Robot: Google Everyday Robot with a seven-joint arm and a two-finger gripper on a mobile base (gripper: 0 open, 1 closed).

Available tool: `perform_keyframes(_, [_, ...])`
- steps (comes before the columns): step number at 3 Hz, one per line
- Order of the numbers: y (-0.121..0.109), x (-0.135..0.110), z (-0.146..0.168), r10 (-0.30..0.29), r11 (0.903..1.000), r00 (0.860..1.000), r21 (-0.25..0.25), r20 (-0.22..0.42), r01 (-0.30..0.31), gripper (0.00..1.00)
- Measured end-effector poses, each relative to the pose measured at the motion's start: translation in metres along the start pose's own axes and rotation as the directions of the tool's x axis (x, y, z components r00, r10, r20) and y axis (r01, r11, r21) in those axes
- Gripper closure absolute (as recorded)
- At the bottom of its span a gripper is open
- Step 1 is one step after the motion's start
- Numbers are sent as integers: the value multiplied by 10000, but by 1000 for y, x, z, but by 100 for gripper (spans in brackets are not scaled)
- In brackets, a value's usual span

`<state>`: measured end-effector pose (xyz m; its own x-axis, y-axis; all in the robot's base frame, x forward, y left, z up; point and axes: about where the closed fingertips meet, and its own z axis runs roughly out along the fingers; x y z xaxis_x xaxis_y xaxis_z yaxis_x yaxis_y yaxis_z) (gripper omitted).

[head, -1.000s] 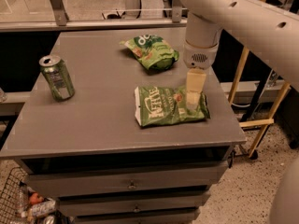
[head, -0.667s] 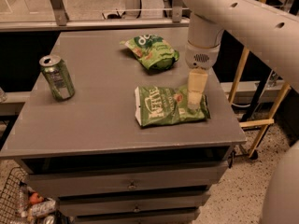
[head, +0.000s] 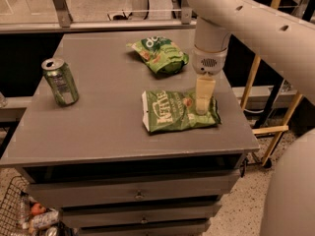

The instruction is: Move green jalapeno chip bag near green can

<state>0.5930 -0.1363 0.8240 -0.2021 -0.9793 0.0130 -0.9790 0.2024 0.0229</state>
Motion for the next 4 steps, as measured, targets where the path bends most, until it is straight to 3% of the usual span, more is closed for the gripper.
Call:
perform_keyframes(2, [0,0,-9,-13,10000,10000,-5,7,13,87])
perform_keyframes(3, [1,-1,-13,-53,9999,10000,98,60,53,100])
perform_keyframes(4, [17,-14,-83,-787,9822,9934,1772,836,629,100])
